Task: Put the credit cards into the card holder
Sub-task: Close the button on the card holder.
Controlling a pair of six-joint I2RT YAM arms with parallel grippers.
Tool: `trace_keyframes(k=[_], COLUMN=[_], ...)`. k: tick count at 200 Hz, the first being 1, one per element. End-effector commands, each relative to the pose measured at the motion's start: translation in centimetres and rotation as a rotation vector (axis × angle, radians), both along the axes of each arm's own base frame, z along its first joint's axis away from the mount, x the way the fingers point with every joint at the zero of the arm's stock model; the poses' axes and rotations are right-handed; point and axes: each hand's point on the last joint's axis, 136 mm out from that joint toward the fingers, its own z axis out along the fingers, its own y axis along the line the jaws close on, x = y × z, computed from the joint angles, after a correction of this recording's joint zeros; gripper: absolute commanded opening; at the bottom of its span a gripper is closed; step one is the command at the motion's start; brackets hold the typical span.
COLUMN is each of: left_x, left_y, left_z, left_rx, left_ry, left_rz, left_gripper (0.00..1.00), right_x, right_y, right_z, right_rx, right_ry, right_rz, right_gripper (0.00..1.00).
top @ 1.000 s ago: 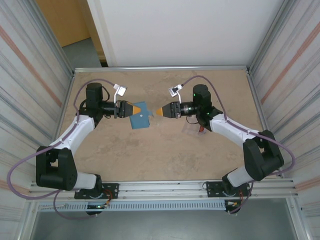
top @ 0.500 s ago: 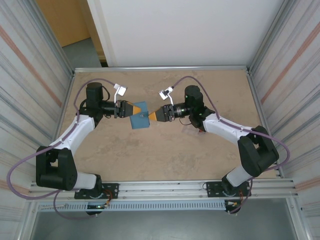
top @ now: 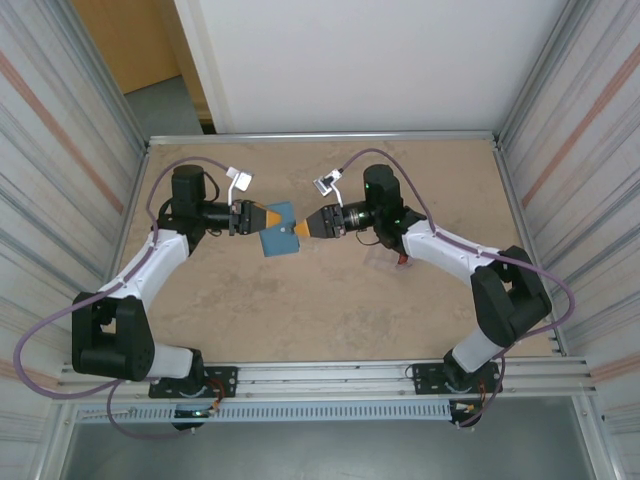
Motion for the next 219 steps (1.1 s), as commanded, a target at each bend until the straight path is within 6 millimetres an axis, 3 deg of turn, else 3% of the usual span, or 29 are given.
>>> trace_keyframes(k=[1, 42, 74, 141, 219], left_x=[-1.2, -1.1, -1.1, -1.0, -0.6], left_y=[-0.6, -0.7, -0.7, -0.8, -0.6], left_z=[1.4, 1.4, 1.3, 0.9, -0.7], left_rx=[-0.021, -0.022, -0.020, -0.010, 0.015], left_ry=[-0.043, -0.042, -0.039, -0.042, -0.035], left_rz=[-0.059, -0.060, -0.062, -0.052, -0.022], left_gripper=[0.00, 0.00, 0.00, 0.00, 0.00], right_x=[1.6, 2.6, 2.9, 0.8, -1.2], right_y=[0.7, 0.1, 0.3, 1.9, 1.3], right_z=[0.2, -0.9, -0.7, -0.5, 0.7], right_rx=[-0.021, -0.068, -0.068, -0.051, -0.023], right_ry=[-0.053, -0.038, -0.043, -0.061, -0.087], right_rz=[-0.058, -0.109, -0.118, -0.022, 0.033], right_gripper=[0.45, 0.45, 0.47, 0.43, 0.45])
